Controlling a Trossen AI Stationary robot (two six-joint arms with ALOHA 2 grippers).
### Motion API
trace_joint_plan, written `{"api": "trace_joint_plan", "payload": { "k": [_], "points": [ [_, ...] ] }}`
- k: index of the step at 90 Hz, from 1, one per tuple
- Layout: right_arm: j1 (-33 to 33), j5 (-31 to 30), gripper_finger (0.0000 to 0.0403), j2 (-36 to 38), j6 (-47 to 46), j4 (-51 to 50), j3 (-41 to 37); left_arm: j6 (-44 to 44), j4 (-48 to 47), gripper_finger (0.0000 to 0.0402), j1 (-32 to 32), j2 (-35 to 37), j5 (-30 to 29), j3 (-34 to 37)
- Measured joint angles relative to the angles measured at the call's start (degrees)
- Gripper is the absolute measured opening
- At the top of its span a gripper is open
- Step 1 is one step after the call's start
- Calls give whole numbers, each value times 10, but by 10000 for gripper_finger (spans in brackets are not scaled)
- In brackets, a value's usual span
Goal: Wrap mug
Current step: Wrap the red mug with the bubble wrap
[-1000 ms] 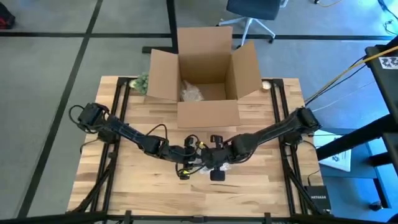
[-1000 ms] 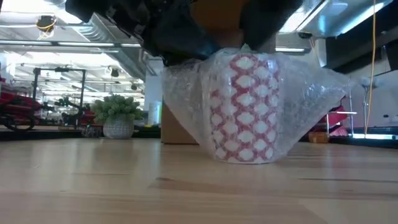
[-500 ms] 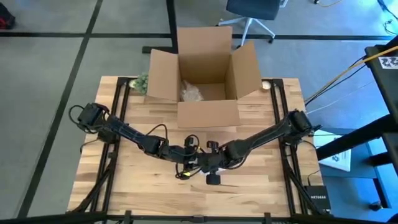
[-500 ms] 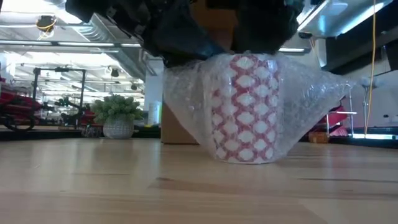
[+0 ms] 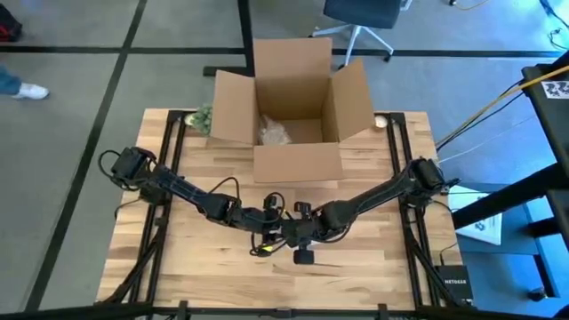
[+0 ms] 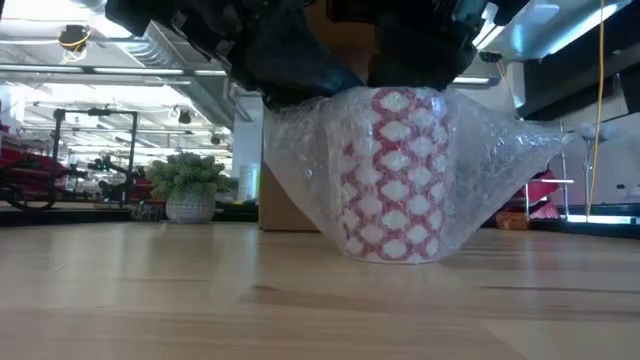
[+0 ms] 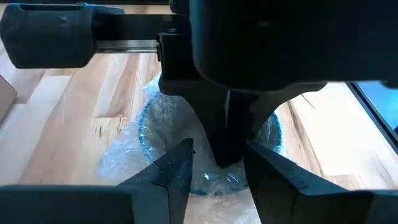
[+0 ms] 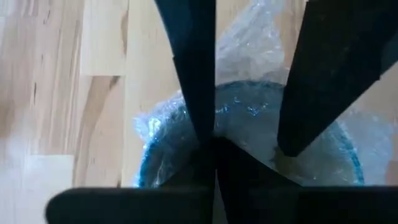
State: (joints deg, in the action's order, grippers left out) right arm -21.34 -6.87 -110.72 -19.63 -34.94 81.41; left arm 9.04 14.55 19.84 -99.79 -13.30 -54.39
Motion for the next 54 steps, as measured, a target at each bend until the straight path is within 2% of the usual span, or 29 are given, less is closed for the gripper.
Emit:
{"api": "trace_joint_plan", "payload": {
  "k": [22,54],
  "points": [
    [0,20,1,8,1,-24,7,0,-5,127,0,3,0,0],
    [-1,19,1,65,6,-75,12,-2,-15,127,0,12,2,1]
  ]
}}
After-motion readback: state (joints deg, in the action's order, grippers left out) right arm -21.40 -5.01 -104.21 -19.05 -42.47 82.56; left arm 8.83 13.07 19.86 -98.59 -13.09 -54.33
